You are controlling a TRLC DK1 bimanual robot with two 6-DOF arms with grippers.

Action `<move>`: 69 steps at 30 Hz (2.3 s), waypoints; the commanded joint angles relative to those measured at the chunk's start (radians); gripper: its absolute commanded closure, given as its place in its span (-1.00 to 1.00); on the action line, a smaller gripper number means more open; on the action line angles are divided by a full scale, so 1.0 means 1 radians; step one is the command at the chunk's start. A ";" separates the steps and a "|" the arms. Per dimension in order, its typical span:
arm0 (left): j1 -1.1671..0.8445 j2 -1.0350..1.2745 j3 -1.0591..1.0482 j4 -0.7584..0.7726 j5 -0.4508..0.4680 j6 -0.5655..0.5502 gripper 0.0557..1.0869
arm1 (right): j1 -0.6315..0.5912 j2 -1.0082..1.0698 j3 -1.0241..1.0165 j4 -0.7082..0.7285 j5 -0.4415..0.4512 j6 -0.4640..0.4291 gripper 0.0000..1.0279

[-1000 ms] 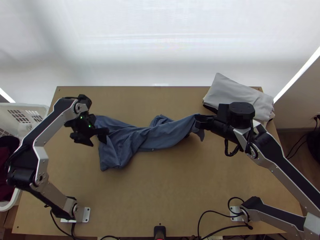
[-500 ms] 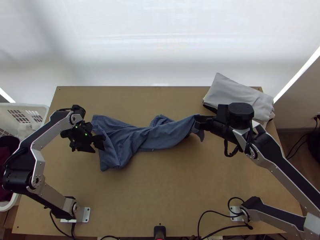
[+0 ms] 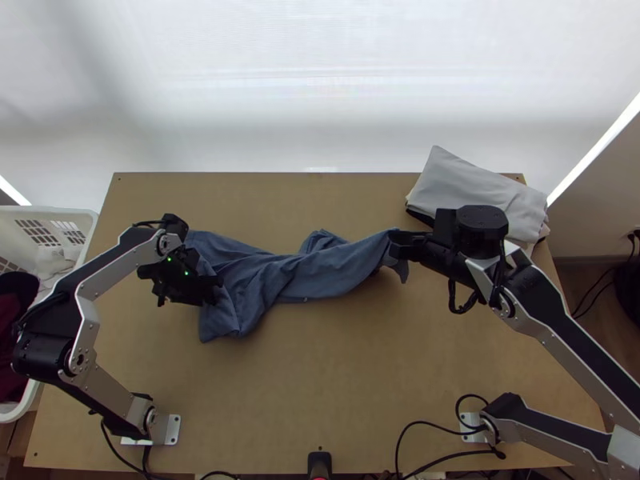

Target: Fold the t-shirt

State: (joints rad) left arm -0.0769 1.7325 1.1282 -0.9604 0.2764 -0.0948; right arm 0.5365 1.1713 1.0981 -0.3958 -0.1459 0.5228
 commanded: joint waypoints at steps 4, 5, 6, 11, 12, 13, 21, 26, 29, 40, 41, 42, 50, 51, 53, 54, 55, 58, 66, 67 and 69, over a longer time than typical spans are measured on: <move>0.031 -0.065 0.038 -0.001 -0.019 -0.025 0.92 | 0.003 -0.018 -0.024 0.017 -0.001 0.013 0.95; 0.048 -0.073 0.073 -0.020 -0.023 -0.026 0.92 | 0.000 -0.018 -0.024 0.017 -0.001 0.011 0.95; 0.069 -0.077 0.117 -0.040 -0.025 -0.029 0.92 | -0.001 -0.018 -0.024 0.018 -0.001 0.009 0.95; 0.157 -0.094 0.380 -0.136 -0.029 -0.051 0.92 | -0.015 -0.018 -0.017 0.043 0.000 0.003 0.95; 0.174 -0.088 0.435 -0.156 -0.029 -0.059 0.92 | -0.018 -0.015 -0.012 0.051 0.002 -0.001 0.95; 0.184 -0.082 0.486 -0.173 -0.029 -0.060 0.92 | -0.027 -0.013 -0.006 0.058 0.002 -0.004 0.95; 0.221 -0.050 0.752 -0.225 -0.069 -0.097 0.92 | -0.084 -0.002 0.040 0.163 0.002 -0.115 0.95; 0.247 -0.044 0.864 -0.216 -0.071 -0.161 0.92 | -0.164 0.019 0.097 0.264 0.002 -0.136 0.95; 0.258 -0.039 0.920 -0.195 -0.072 -0.189 0.92 | -0.201 0.033 0.129 0.325 0.005 -0.164 0.95; 0.315 0.050 1.062 -0.265 -0.066 -0.237 0.92 | -0.267 0.053 0.180 0.380 0.006 -0.195 0.95; 0.305 0.041 1.050 -0.285 -0.065 -0.227 0.92 | -0.263 0.044 0.174 0.373 0.006 -0.195 0.95; 0.302 0.029 1.021 -0.293 -0.065 -0.223 0.92 | -0.260 0.031 0.164 0.357 0.005 -0.195 0.95; 0.243 -0.040 0.634 -0.282 -0.062 -0.143 0.92 | -0.242 0.007 0.125 0.226 0.003 -0.181 0.95; 0.227 -0.045 0.590 -0.278 -0.063 -0.135 0.92 | -0.240 0.005 0.118 0.222 0.003 -0.179 0.95; 0.206 -0.053 0.498 -0.255 -0.063 -0.118 0.92 | -0.237 0.002 0.111 0.216 0.003 -0.176 0.95; 0.184 -0.059 0.458 -0.258 -0.063 -0.103 0.92 | -0.234 0.001 0.111 0.212 0.002 -0.176 0.95; 0.177 -0.070 0.423 -0.248 -0.065 -0.095 0.92 | -0.234 -0.001 0.108 0.212 0.002 -0.176 0.95; 0.131 -0.119 0.334 -0.248 -0.062 -0.056 0.92 | -0.233 -0.004 0.108 0.199 0.002 -0.176 0.95; 0.066 -0.154 0.185 -0.241 -0.065 0.033 0.92 | -0.231 -0.013 0.083 0.178 0.002 -0.176 0.95; 0.075 -0.137 0.188 -0.228 -0.065 0.030 0.92 | -0.231 -0.012 0.077 0.178 0.002 -0.176 0.95; 0.108 -0.091 0.208 -0.189 -0.065 0.020 0.92 | -0.230 -0.013 0.057 0.184 0.002 -0.176 0.95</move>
State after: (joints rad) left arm -0.0055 1.5932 1.3399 -1.1854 0.2165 -0.0849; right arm 0.3000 1.1797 1.1858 -0.2256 -0.1459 0.3393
